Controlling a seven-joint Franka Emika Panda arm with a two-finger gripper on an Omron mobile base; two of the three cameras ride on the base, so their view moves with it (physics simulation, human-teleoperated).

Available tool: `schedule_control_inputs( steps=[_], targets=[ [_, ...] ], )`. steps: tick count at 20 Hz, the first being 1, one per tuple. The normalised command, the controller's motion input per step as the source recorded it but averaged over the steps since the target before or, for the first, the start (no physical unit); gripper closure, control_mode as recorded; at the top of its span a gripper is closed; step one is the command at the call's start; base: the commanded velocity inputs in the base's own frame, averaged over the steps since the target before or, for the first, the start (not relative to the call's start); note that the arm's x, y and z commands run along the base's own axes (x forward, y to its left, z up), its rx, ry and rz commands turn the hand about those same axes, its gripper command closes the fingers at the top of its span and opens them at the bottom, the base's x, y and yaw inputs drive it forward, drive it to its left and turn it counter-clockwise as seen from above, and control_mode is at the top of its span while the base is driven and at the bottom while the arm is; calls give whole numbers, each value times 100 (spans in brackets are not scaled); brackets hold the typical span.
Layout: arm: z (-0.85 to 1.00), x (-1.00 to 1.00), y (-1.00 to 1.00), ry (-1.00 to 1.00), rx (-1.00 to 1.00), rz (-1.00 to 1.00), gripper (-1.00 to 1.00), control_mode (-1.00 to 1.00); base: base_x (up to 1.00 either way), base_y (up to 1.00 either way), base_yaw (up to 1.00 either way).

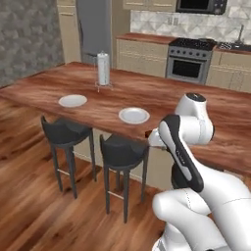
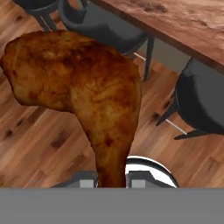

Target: Take the chicken drumsticks from the pan and place one on each plate on the dining counter.

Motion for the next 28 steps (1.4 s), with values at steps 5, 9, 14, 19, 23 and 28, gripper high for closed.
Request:
schedule_control_inputs(
  steps=[5, 9, 14, 19, 23, 28],
  targets=[
    [0, 0, 0, 0, 0, 0, 100, 100, 48, 65, -59],
    [0, 0, 0, 0, 0, 0, 100, 100, 40, 77, -48],
    [0, 0, 0, 0, 0, 0, 100, 100, 28, 88, -39],
    [0, 0, 0, 0, 0, 0, 100, 100, 35, 67, -41],
    [0, 0, 0, 0, 0, 0, 100, 100, 22, 21, -28],
    [0, 0, 0, 0, 0, 0, 100, 100, 18, 31, -12]
  ],
)
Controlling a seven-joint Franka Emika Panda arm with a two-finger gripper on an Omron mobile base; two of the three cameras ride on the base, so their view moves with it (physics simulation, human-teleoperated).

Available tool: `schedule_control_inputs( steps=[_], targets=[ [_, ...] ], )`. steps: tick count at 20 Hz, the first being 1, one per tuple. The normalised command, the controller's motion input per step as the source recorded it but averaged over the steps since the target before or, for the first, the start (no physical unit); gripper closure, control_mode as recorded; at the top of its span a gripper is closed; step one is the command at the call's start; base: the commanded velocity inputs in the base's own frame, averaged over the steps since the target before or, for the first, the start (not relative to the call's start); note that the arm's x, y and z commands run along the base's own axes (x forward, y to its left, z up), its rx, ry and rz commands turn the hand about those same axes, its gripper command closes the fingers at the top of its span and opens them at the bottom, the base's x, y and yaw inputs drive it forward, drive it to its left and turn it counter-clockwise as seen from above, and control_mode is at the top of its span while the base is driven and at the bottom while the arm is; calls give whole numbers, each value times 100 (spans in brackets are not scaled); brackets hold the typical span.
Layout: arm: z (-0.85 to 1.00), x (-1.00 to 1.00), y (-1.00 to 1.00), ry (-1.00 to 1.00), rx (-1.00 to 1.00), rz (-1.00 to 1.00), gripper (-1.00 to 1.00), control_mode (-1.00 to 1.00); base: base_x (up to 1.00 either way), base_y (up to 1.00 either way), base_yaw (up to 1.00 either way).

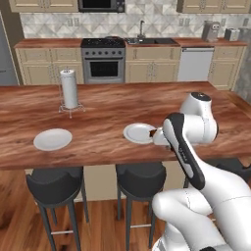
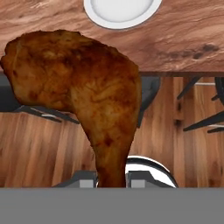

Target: Take the chicken drumsticks from the pan and place one on each plate on the dining counter.

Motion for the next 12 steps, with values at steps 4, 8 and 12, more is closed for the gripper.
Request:
schedule_control_inputs(
  steps=[4, 8, 12],
  targets=[
    [-1, 23, 10, 2, -4, -2, 100, -100, 6, 5, -2],
    [0, 50, 15, 3, -5, 0, 100, -100, 0, 0, 0],
    [0, 80, 11, 13, -2, 0, 100, -100, 0, 0, 0]
  ],
)
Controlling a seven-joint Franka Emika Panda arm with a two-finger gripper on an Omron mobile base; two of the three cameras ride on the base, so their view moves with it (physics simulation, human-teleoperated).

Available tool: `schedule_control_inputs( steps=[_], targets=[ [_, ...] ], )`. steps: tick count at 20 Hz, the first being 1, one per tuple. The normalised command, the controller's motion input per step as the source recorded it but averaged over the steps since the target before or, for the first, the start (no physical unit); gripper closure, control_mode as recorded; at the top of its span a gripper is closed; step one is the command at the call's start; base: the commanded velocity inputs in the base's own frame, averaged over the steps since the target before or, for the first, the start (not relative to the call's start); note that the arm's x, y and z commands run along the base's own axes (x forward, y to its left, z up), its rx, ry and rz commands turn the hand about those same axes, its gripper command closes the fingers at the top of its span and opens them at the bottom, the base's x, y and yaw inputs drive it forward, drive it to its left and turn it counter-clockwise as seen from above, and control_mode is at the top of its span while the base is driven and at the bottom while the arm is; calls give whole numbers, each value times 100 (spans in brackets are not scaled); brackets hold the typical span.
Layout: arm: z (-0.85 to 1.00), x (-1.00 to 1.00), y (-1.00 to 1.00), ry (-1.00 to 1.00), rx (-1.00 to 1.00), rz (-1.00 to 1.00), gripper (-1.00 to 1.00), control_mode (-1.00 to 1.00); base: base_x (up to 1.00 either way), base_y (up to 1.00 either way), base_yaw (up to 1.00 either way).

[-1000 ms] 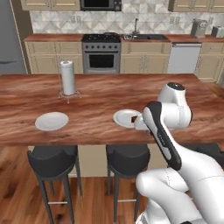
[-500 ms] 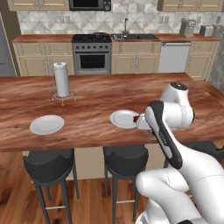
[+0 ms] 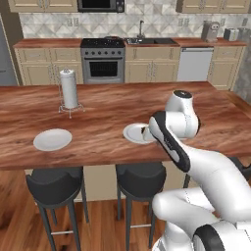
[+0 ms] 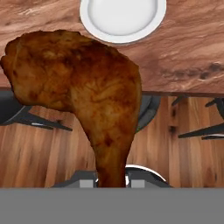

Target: Take the chicken drumsticks from the pan and place one on each plate on the dining counter.

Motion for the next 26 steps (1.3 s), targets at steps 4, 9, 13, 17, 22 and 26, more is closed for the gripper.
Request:
schedule_control_inputs(
  steps=[4, 9, 13, 17, 22, 26],
  targets=[
    [-3, 91, 1, 17, 0, 0, 100, -100, 0, 0, 0],
    [-15, 87, -7, 3, 0, 0, 100, -100, 0, 0, 0],
    [-32, 74, -2, -6, 0, 0, 100, -100, 0, 0, 0],
    [-48, 38, 3, -15, -7, 0, 100, -100, 0, 0, 0],
    [-47, 32, 4, -12, -12, 0, 100, -100, 0, 0, 0],
    [-38, 39, 3, -6, -13, 0, 100, -100, 0, 0, 0]
  ],
)
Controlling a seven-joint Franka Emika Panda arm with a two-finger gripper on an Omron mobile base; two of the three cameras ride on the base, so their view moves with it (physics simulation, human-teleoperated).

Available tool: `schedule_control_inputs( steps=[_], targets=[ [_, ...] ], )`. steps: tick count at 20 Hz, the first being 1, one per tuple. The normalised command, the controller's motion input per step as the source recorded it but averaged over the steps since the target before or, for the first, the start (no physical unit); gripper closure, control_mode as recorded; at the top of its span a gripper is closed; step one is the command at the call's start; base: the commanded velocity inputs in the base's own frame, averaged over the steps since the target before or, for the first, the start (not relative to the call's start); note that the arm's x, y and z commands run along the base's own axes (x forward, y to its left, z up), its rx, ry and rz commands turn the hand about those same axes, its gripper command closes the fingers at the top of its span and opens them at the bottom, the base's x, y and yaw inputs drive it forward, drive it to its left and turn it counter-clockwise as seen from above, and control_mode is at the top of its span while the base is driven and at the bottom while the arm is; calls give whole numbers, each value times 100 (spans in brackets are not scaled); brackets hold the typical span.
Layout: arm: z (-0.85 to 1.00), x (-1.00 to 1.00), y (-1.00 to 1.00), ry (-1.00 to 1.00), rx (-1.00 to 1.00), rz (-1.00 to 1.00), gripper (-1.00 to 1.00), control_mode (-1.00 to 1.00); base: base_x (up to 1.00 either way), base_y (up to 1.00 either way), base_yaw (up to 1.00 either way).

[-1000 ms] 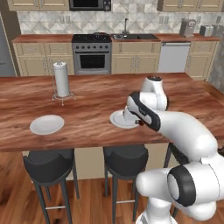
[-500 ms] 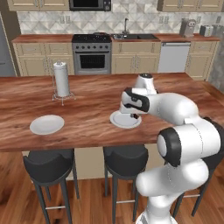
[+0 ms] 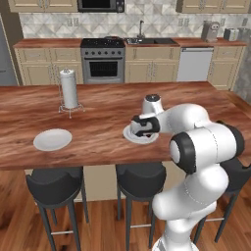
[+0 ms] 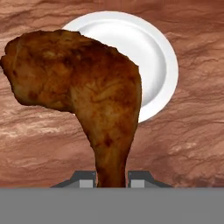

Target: Take the chicken drumsticks from the pan and place one on each plate on the dining counter.

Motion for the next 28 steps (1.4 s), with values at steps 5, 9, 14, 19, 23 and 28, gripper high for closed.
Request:
schedule_control_inputs(
  steps=[5, 9, 14, 19, 23, 28],
  targets=[
    [-11, 38, 0, 5, -3, 0, 100, -100, 0, 0, 0],
    [-2, 40, 0, 1, 0, 0, 100, -100, 0, 0, 0],
    [-4, 39, 0, 0, 0, 0, 100, -100, 0, 0, 0],
    [-14, 29, 0, 0, 0, 0, 100, -100, 0, 0, 0],
    [-33, 16, 0, -1, 1, -1, 100, -100, 0, 0, 0],
    [-28, 11, 0, -1, 2, -1, 100, -100, 0, 0, 0]
  ],
)
